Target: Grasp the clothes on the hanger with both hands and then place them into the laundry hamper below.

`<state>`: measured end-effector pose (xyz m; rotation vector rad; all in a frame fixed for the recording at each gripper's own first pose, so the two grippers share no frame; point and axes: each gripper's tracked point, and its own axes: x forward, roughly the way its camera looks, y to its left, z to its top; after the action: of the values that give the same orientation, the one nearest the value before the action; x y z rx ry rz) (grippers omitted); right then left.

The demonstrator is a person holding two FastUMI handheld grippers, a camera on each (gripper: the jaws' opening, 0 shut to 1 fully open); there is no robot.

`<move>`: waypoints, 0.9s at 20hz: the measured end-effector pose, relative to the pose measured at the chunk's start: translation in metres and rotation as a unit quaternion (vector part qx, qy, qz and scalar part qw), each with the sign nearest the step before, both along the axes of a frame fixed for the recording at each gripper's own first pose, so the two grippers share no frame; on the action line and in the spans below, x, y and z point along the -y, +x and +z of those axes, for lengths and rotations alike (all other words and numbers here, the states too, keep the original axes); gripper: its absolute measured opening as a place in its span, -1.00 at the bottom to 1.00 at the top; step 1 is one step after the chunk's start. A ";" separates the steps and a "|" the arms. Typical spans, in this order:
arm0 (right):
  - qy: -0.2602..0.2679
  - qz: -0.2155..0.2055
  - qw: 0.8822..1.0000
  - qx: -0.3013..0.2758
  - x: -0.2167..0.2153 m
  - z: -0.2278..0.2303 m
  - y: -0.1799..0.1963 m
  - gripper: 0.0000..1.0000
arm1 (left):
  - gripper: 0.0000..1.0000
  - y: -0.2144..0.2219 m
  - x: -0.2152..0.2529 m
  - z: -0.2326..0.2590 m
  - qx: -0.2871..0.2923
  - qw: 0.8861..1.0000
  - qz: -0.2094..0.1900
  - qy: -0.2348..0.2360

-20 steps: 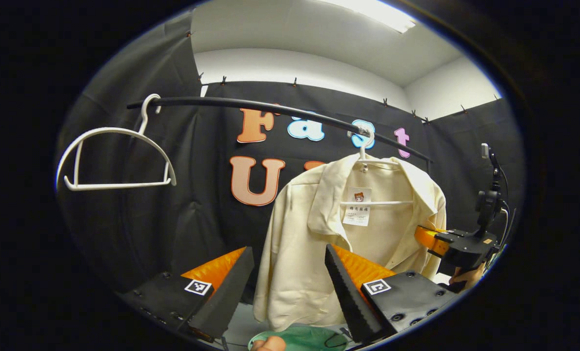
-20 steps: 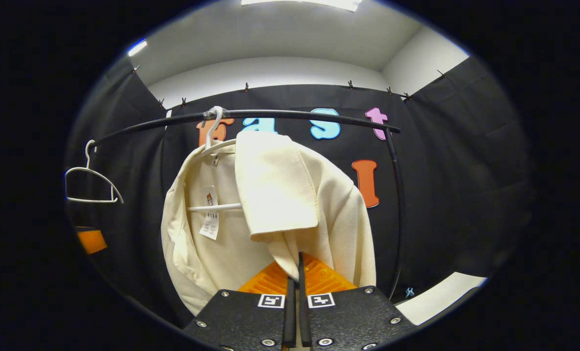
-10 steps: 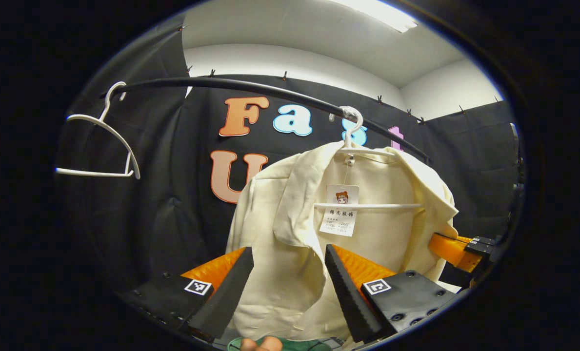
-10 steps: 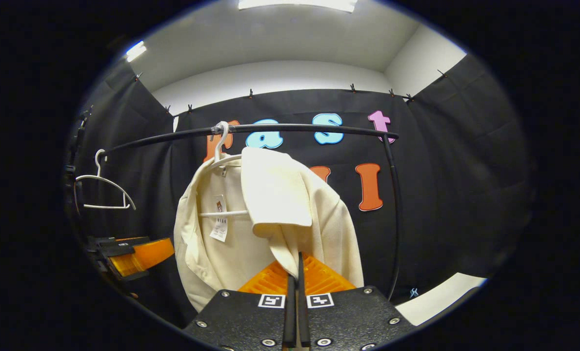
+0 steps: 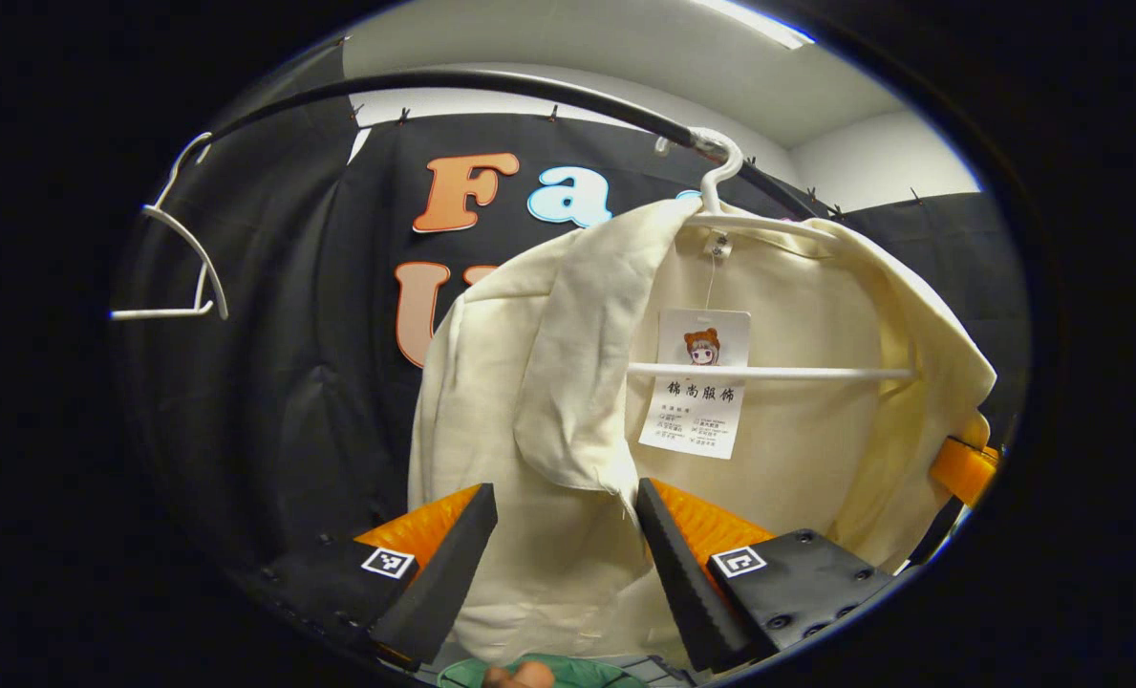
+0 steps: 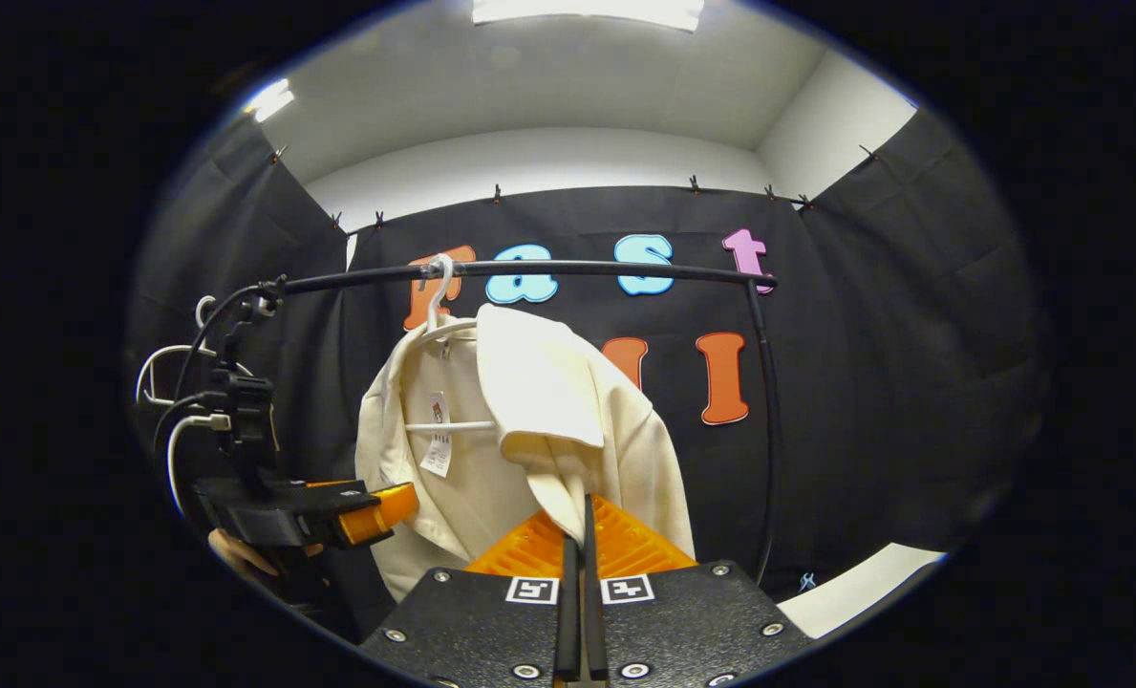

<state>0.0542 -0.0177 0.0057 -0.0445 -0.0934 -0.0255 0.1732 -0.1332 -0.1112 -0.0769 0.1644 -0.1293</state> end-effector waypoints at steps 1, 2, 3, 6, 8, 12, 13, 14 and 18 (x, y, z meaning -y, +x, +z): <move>-0.002 0.001 1.000 0.001 0.001 0.000 -0.002 -0.96 | 0.94 0.005 0.001 -0.001 0.003 1.000 -0.001 -0.004; -0.003 0.002 1.000 0.002 0.001 0.001 -0.002 -0.96 | 1.00 0.011 0.003 0.001 0.013 1.000 -0.003 -0.010; -0.003 0.004 1.000 0.003 0.000 0.001 -0.003 -0.96 | 0.94 0.015 0.006 0.001 0.024 1.000 -0.004 -0.014; -0.005 0.005 1.000 0.008 0.001 0.001 -0.002 -0.96 | 1.00 0.025 0.002 0.003 0.038 0.999 0.004 0.000; -0.005 0.006 1.000 0.010 0.002 0.001 -0.003 -0.96 | 0.94 0.033 0.002 -0.001 0.027 1.000 0.009 0.002; -0.007 0.007 1.000 0.017 0.005 0.007 -0.012 -0.96 | 0.84 0.035 0.000 -0.002 0.025 0.999 0.007 -0.018; -0.007 0.007 1.000 0.018 0.005 0.009 -0.013 -0.96 | 0.53 0.035 0.001 -0.003 0.025 1.000 0.003 -0.015; -0.009 0.006 1.000 0.019 0.006 0.011 -0.014 -0.96 | 0.49 0.035 0.000 -0.004 0.023 1.000 -0.001 -0.004; -0.009 0.000 1.000 0.021 0.011 0.019 -0.016 -0.96 | -0.70 0.029 -0.012 0.001 0.033 0.999 -0.006 -0.014</move>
<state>0.0385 -0.0286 0.0250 -0.0626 -0.1352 -0.0260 0.2017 -0.1209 -0.1100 -0.0987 0.0970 -0.1459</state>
